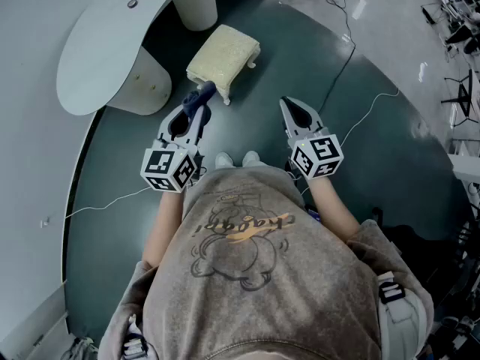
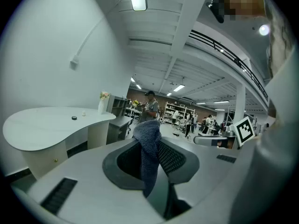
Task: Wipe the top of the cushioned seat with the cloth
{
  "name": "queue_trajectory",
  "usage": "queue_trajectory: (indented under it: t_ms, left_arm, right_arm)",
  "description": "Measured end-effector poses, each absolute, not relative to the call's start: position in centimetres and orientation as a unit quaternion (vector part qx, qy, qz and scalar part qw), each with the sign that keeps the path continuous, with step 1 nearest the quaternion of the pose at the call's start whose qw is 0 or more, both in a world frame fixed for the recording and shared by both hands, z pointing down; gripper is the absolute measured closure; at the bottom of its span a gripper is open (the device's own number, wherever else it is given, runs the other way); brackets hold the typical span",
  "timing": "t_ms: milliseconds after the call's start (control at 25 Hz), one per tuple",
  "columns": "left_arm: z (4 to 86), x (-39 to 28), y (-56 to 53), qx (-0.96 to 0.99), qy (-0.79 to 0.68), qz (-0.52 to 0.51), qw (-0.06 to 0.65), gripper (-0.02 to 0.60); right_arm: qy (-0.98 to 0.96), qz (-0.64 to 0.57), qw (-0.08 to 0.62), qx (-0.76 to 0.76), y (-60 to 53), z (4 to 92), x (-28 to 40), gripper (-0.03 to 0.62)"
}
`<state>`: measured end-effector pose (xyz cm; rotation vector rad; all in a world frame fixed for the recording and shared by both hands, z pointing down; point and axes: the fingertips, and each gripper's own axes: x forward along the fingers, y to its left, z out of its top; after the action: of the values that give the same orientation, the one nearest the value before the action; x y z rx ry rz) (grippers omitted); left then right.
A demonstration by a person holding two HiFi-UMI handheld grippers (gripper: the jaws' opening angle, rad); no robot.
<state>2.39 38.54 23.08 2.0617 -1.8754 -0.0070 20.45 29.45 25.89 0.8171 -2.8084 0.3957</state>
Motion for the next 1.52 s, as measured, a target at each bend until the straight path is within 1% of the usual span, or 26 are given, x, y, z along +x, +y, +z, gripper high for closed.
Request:
queue_trajectory:
  t_ms: [240,520,880,1200,1520]
  left_arm:
    - [24.1,3.3,38.1,0.717,-0.675,-0.004,0.175,0.489]
    - [24.7,1.5,36.8,0.705,-0.687,-0.005,0.173,0.489]
    - [26.5,-4.7,29.4,0.724,-0.665,-0.006,0.183,0.490]
    - [26.8,-11.1,18.7,0.767,-0.613,0.011,0.190,0.490]
    - [28.5,-14.7,11.0,0.798,-0.567,0.027,0.202,0.489]
  right_arm:
    - [-0.951,0.136,0.083,0.265,28.6,26.6,21.6,0.592]
    - [-0.953,0.139,0.088,0.256,26.5,27.8,20.0,0.592]
    - [-0.943,0.142,0.096,0.285,20.6,29.0,14.7,0.592]
    - [-0.924,0.147,0.101,0.338,11.8,28.5,8.3,0.592]
    - [-0.896,0.169,0.116,0.394,6.9,30.1,5.9,0.591]
